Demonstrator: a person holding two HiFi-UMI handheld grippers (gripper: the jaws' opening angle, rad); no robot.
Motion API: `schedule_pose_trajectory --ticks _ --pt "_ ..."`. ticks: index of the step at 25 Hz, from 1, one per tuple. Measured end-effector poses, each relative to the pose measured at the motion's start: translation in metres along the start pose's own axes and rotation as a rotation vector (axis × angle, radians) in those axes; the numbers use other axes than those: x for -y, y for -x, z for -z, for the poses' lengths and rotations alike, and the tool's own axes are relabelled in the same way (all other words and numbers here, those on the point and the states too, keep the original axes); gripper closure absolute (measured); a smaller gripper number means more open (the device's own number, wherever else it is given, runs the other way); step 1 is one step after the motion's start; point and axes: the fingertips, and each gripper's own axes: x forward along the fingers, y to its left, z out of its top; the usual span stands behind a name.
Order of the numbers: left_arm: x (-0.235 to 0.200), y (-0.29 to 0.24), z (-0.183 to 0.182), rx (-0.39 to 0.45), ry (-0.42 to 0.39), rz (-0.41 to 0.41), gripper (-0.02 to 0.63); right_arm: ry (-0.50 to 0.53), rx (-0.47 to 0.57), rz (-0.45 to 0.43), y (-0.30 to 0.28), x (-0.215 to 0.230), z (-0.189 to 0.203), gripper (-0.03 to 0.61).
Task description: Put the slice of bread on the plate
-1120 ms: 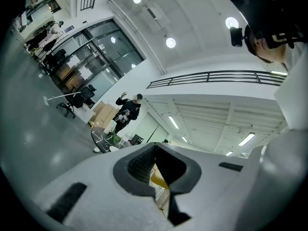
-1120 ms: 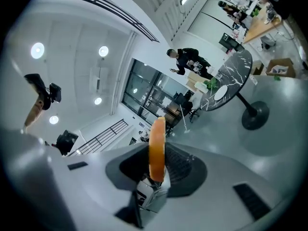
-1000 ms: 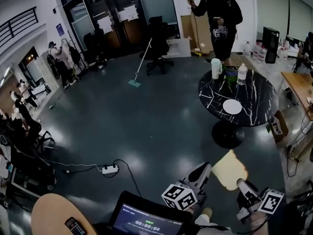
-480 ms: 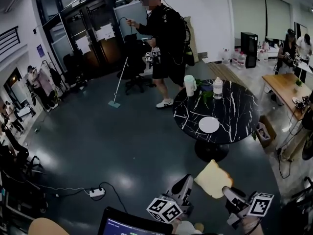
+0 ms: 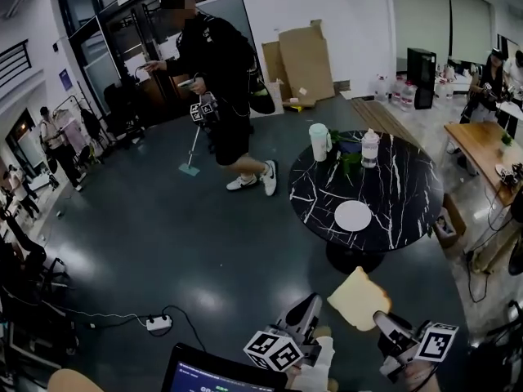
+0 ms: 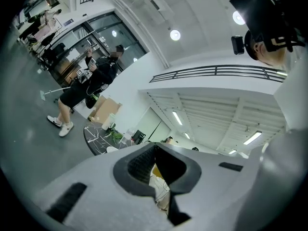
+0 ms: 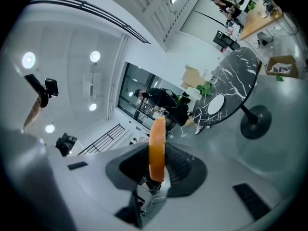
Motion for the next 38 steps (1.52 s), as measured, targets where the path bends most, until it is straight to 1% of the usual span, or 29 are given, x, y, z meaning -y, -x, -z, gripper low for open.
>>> schedule_pose_trajectory --ticks 5,11,15,21,26,31,35,38 --pt "-0.039 -0.055 -0.009 -0.012 0.016 0.008 0.606 -0.006 -0.017 0.029 -0.044 0.031 -0.032 0.488" --pt "-0.081 -0.126 -0.033 -0.026 0.003 0.042 0.606 -0.009 -0.017 0.038 -0.104 0.057 -0.082 0.488" --pt "-0.107 -0.159 -0.043 -0.041 -0.003 0.049 0.606 -0.024 -0.021 0.051 -0.135 0.074 -0.102 0.488" --pt "-0.146 -0.195 -0.049 -0.065 0.021 0.033 0.606 -0.044 -0.017 0.091 -0.167 0.099 -0.125 0.488" --pt "-0.164 -0.221 -0.055 -0.074 0.026 0.045 0.606 -0.052 -0.001 0.121 -0.183 0.118 -0.142 0.488" --pt "-0.174 -0.234 -0.044 -0.1 0.042 0.043 0.606 -0.08 -0.004 0.171 -0.183 0.145 -0.151 0.488" --pt "-0.185 -0.246 -0.032 -0.11 0.058 0.023 0.606 -0.111 -0.028 0.179 -0.188 0.169 -0.159 0.488" --pt "-0.193 -0.257 -0.026 -0.106 0.063 0.007 0.606 -0.117 -0.049 0.169 -0.197 0.184 -0.167 0.488"
